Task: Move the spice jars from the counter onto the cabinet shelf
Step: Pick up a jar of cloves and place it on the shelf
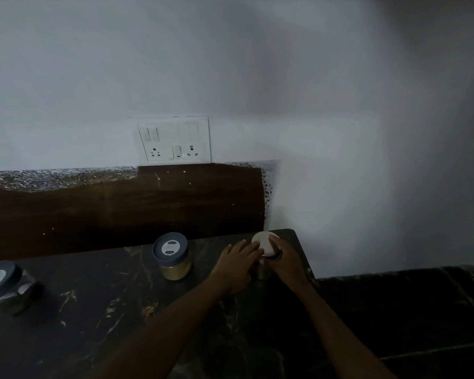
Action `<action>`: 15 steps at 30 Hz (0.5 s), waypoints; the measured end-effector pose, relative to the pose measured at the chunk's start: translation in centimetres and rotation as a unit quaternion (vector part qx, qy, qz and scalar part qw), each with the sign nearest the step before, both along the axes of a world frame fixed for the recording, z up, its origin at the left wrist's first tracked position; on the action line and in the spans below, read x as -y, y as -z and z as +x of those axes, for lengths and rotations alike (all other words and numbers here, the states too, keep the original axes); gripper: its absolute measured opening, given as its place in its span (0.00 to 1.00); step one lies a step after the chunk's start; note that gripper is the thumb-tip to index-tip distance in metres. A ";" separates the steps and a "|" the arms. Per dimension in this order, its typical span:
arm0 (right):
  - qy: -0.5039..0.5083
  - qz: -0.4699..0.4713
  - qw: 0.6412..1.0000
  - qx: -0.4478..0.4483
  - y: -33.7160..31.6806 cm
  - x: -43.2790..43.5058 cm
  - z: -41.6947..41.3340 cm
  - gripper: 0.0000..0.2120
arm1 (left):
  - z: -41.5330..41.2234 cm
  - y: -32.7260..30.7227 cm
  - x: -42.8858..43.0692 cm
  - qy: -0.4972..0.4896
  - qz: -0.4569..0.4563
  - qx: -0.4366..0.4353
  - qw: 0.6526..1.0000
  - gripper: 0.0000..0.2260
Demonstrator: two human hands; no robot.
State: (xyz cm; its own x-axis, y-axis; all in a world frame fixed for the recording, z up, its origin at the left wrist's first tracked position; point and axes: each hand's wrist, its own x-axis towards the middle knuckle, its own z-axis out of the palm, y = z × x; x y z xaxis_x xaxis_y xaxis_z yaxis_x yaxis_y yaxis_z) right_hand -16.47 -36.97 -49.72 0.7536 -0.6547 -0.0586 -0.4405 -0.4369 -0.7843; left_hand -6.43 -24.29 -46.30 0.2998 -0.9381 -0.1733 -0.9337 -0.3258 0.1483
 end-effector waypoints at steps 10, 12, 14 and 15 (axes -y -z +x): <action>-0.048 0.043 0.994 0.084 -9.6 -0.7 -3.4 0.19 | -0.4 -5.3 -4.1 0.068 -0.120 0.001 0.990 0.51; -0.050 0.097 0.988 0.109 -11.8 -1.9 -4.8 0.16 | -1.1 -6.7 -5.7 0.070 -0.146 -0.011 0.987 0.52; -0.066 0.122 0.982 0.124 -13.6 -3.2 -6.1 0.16 | -2.2 -8.1 -7.6 0.071 -0.172 -0.042 0.982 0.53; -0.078 0.127 0.981 0.125 -14.3 -3.9 -6.8 0.16 | -2.9 -8.8 -8.5 0.073 -0.183 -0.067 0.978 0.53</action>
